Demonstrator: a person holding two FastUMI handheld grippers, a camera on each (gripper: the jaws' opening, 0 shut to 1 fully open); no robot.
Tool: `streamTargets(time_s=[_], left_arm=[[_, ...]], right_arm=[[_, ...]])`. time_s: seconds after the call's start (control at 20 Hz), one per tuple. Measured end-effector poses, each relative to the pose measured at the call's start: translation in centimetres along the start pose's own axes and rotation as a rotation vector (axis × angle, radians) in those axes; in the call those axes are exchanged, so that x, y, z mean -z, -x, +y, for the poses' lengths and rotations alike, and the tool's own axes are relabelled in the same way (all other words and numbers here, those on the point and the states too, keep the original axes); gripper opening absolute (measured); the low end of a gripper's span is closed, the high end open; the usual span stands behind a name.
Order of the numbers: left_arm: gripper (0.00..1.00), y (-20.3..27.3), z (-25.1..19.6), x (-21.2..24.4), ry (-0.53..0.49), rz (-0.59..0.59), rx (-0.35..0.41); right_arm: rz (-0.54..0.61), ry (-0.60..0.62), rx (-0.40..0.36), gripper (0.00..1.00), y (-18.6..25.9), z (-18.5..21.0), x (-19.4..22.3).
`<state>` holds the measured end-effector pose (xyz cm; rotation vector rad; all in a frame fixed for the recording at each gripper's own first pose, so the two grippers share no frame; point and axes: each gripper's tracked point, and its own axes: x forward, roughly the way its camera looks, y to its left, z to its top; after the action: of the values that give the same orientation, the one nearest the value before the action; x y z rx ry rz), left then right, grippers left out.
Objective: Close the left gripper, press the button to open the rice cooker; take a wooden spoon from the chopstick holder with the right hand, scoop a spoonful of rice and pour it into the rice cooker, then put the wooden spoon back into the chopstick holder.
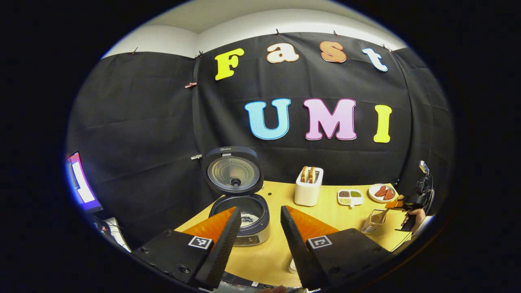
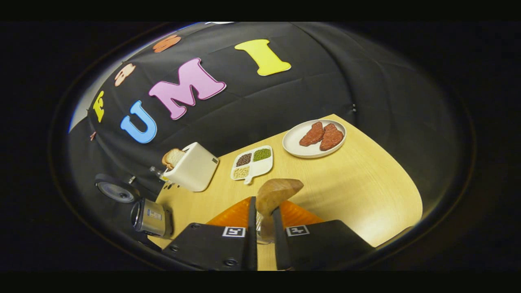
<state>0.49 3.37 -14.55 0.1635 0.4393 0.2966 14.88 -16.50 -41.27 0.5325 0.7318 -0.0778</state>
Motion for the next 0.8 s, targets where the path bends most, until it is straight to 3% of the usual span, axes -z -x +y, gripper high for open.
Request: streamTargets(time_s=[0.05, 0.1, 0.25, 0.3, 0.35, 0.4, 0.45, 0.5, 0.7, 0.8], left_arm=[[0.71, 0.0, -0.1, 0.0, 0.001, -0.002, 0.002], [0.71, -0.1, -0.2, 0.0, 0.002, -0.002, 0.005], [0.71, 0.0, -0.4, -0.2, 0.004, -0.010, 0.017], [0.71, 0.0, -0.3, -0.3, 0.005, -0.015, 0.021], [0.71, 0.0, -0.3, -0.4, 0.008, -0.019, 0.024], [0.71, -0.1, -0.3, -0.5, 0.010, -0.022, 0.027], [0.71, -0.1, -0.2, -0.5, 0.012, -0.026, 0.029], [0.71, -0.2, 0.0, -0.6, 0.016, -0.031, 0.032], [0.71, -0.8, 0.8, -1.0, 0.038, -0.044, 0.040], [0.71, -1.2, 1.4, -1.1, 0.052, -0.053, 0.045]], right_arm=[[-0.005, -0.015, -0.002, 0.30, 0.3, -0.1, -0.2], [-0.006, -0.029, -0.001, 0.47, 0.5, -0.3, -0.3], [-0.005, -0.035, 0.011, 0.70, 1.4, -0.8, 0.0], [-0.009, -0.030, 0.013, 0.65, 1.8, -0.9, 0.0], [-0.010, -0.029, 0.015, 0.80, 2.1, -0.9, 0.2], [-0.007, -0.034, 0.012, 0.82, 2.6, -0.7, 0.5], [-0.004, -0.046, 0.003, 0.77, 3.1, -0.3, 0.7], [-0.008, -0.054, 0.000, 0.86, 3.7, -0.1, 0.8], [-0.053, -0.050, -0.031, 0.88, 6.1, 2.2, 0.5], [-0.068, -0.032, -0.037, 0.95, 7.1, 3.5, 0.5]])
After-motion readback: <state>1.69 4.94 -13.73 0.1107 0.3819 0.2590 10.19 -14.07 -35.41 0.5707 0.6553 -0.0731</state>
